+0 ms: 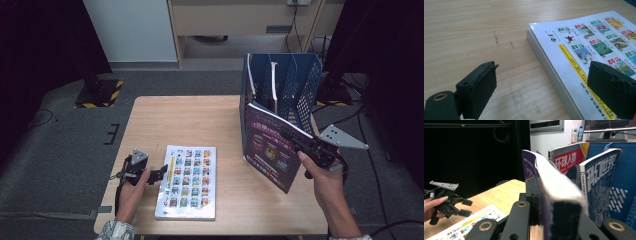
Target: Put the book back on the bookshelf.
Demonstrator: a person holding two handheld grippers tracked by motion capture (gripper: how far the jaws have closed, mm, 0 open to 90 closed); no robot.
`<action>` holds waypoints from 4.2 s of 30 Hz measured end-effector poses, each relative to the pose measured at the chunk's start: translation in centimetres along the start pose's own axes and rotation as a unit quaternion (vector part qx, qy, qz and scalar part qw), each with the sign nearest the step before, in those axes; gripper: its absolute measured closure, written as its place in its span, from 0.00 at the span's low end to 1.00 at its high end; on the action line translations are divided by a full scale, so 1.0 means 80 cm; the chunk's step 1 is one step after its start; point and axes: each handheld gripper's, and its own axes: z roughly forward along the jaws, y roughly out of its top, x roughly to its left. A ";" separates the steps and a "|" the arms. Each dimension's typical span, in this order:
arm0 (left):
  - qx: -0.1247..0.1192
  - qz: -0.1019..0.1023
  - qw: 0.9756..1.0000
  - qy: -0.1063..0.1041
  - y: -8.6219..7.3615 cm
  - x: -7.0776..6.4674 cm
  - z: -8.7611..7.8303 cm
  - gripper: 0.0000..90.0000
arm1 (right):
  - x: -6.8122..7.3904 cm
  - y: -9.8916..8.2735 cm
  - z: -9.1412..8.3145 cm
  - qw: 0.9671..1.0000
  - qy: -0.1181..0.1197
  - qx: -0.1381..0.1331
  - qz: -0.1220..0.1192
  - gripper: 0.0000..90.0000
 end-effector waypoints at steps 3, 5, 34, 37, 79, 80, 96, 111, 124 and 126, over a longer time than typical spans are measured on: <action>0.001 0.001 1.000 0.002 0.000 0.000 0.000 0.09 | -0.003 0.001 -0.004 1.000 -0.004 -0.001 -0.001 0.93; 0.000 0.000 1.000 0.000 0.000 0.000 0.000 0.09 | -0.005 0.001 -0.007 1.000 -0.006 -0.002 0.000 0.93; 0.002 0.000 1.000 0.001 -0.001 -0.001 0.001 0.09 | -0.033 0.004 -0.055 0.999 -0.043 -0.008 0.007 0.93; 0.003 0.000 1.000 0.001 -0.001 0.000 0.002 0.09 | -0.035 0.007 -0.061 0.999 -0.043 -0.011 0.008 0.93; 0.010 0.005 1.000 0.002 -0.003 0.000 0.002 0.09 | -0.050 0.100 -0.047 0.988 -0.157 0.000 0.012 0.93; 0.010 0.005 1.000 0.002 -0.003 0.000 0.002 0.09 | -0.050 0.100 -0.043 0.987 -0.158 0.000 0.012 0.93; 0.010 0.005 1.000 0.002 -0.004 -0.001 0.003 0.09 | -0.071 0.107 -0.002 0.981 -0.195 0.014 -0.007 0.93; 0.013 0.008 1.000 0.001 -0.004 -0.002 0.003 0.09 | -0.092 0.102 0.046 0.974 -0.227 0.015 0.005 0.93; 0.013 0.010 1.000 0.001 -0.004 -0.001 0.003 0.09 | -0.098 0.099 0.075 0.972 -0.235 0.019 0.004 0.93; 0.013 0.010 1.000 0.002 -0.004 -0.001 0.003 0.09 | -0.099 0.100 0.078 0.972 -0.235 0.019 0.004 0.93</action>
